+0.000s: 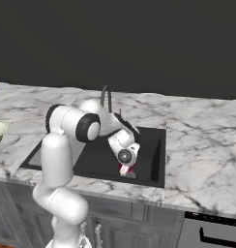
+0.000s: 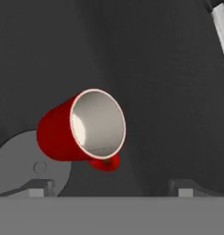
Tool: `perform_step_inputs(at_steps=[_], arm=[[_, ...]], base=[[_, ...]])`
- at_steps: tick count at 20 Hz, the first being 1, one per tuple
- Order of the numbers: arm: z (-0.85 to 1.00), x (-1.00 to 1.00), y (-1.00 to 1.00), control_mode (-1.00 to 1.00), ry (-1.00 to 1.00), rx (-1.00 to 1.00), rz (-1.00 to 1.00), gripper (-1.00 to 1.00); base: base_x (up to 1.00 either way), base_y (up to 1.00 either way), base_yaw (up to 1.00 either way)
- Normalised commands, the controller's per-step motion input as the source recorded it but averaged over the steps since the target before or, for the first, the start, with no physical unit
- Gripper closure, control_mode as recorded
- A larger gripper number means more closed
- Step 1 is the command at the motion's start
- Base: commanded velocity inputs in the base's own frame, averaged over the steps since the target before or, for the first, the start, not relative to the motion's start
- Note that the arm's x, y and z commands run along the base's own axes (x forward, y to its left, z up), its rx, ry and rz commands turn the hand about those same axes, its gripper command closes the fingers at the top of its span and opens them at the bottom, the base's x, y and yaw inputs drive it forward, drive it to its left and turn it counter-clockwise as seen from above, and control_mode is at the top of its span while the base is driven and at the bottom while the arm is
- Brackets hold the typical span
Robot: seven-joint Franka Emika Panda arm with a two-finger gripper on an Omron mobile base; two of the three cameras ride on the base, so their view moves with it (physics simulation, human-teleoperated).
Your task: Pick the mug and place it in the sink. Pick the bowl and place it in the open cabinet and then close the cabinet.
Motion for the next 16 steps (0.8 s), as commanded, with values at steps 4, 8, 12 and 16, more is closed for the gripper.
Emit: perform_step_inputs(at_steps=[4,8,12,16], arm=[[0.92,0.00,0.00,-1.00,0.12,0.01,0.00,-1.00],[1.00,0.02,-0.12,-1.00,0.29,0.05,0.00,-1.00],[1.00,0.00,-0.23,-1.00,0.32,0.08,0.00,-1.00],[1.00,-0.01,-0.47,-1.00,0.25,0.14,0.00,-1.00]], base=[[0.00,0.00,0.00],[0.00,0.00,0.00],[0.00,0.00,0.00],[0.00,0.00,0.00]])
